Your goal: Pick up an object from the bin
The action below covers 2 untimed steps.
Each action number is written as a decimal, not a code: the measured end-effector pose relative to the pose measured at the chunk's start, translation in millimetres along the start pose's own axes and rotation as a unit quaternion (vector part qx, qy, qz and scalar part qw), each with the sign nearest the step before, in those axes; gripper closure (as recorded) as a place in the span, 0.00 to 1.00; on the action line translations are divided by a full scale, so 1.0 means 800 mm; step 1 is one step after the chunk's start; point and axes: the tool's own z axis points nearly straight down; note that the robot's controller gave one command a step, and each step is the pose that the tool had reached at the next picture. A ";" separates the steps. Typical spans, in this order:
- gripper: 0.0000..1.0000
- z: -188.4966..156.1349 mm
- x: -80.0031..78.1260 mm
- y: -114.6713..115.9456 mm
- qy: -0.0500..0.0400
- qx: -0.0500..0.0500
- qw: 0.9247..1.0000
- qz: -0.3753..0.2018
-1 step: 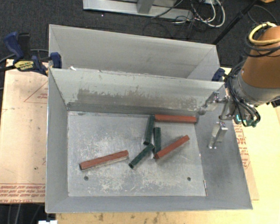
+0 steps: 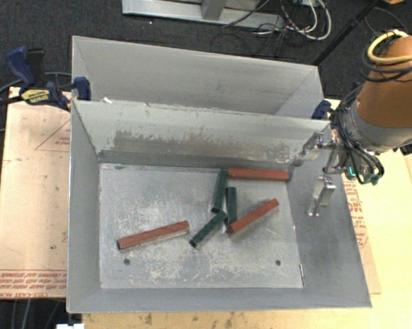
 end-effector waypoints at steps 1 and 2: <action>0.00 0.051 0.012 0.004 -0.004 0.001 1.000 -0.001; 1.00 0.196 0.000 0.024 -0.004 0.000 0.991 -0.131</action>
Offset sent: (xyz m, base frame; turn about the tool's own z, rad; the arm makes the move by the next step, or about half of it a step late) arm -0.0032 0.0183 -0.1604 -0.2650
